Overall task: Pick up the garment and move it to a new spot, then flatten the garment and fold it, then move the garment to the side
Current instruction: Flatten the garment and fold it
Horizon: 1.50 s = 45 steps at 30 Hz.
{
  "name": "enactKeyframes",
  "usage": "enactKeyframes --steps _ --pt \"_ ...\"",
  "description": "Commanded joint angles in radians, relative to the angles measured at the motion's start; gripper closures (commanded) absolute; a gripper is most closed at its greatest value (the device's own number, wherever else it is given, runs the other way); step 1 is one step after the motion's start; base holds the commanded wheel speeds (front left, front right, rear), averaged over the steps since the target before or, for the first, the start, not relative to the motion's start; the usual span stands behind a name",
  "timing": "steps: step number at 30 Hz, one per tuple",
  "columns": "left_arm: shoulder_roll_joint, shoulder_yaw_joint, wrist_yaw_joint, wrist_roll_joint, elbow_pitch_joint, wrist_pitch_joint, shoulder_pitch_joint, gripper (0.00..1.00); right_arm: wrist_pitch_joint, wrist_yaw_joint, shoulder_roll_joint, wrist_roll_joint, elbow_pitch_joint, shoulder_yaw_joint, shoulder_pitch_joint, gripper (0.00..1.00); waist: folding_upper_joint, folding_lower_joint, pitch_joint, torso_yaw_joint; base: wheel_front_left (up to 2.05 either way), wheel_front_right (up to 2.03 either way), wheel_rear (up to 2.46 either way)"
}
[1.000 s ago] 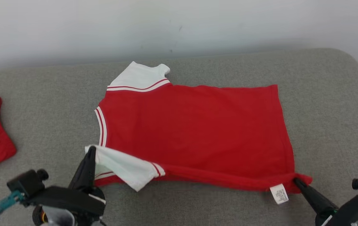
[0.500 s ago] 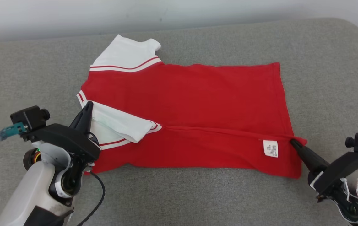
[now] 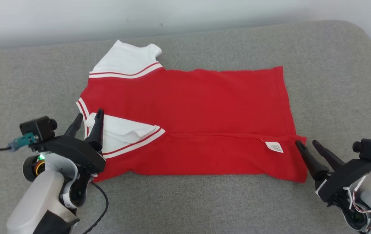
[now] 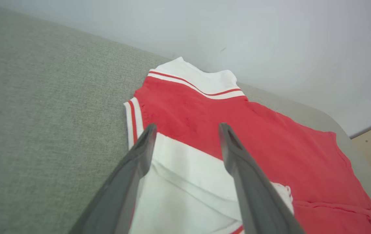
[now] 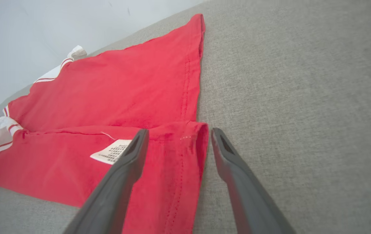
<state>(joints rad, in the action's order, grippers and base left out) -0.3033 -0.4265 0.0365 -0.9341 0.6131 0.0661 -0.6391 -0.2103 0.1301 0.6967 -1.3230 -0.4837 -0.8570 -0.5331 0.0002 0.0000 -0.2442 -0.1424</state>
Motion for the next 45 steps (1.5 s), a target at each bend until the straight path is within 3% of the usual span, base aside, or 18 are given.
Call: enactKeyframes --steps 1,10,19,31,32,34,41,45 --pt "0.001 -0.003 0.008 0.010 0.006 0.029 0.019 0.00 -0.017 0.001 0.010 0.026 -0.016 -0.010 0.005 0.00 -0.0002 0.0000 0.032 0.003 0.00 0.00 0.00" --pt "-0.010 -0.018 -0.003 0.059 -0.045 0.151 0.166 0.00 -0.055 0.001 0.002 0.096 -0.054 0.019 0.113 0.00 -0.0002 0.0000 0.086 0.026 0.00 0.00 0.00" --pt "-0.006 -0.047 -0.040 0.080 -0.049 0.164 0.274 0.00 -0.055 0.001 -0.070 0.173 -0.081 0.099 0.187 0.00 -0.0002 0.0000 0.080 0.029 0.00 0.00 0.00" --pt "0.001 -0.104 -0.066 0.146 0.043 0.166 0.253 0.00 -0.052 0.001 -0.159 0.232 -0.172 0.107 0.169 0.00 -0.0002 0.0000 0.062 0.032 0.00 0.00 0.00" --pt "0.005 -0.110 -0.063 0.150 0.055 0.161 0.251 0.18 -0.051 0.001 -0.166 0.235 -0.179 0.102 0.165 0.54 -0.0002 0.0000 0.062 0.035 0.00 0.00 0.00" --pt "0.015 -0.118 -0.053 0.153 0.078 0.161 0.241 1.00 -0.050 0.001 -0.177 0.234 -0.191 0.099 0.158 1.00 -0.0002 0.0000 0.065 0.039 0.00 0.00 0.00" --pt "0.027 -0.141 -0.024 0.162 0.131 0.169 0.246 1.00 -0.053 0.001 -0.153 0.188 -0.164 0.157 0.192 1.00 -0.0002 0.0000 0.116 0.045 0.00 0.00 0.00" --pt "0.017 -0.137 -0.019 0.154 0.103 0.179 0.287 1.00 -0.053 0.001 -0.101 0.225 -0.145 0.178 0.232 1.00 -0.0002 0.0000 0.148 0.045 0.00 0.00 0.00"
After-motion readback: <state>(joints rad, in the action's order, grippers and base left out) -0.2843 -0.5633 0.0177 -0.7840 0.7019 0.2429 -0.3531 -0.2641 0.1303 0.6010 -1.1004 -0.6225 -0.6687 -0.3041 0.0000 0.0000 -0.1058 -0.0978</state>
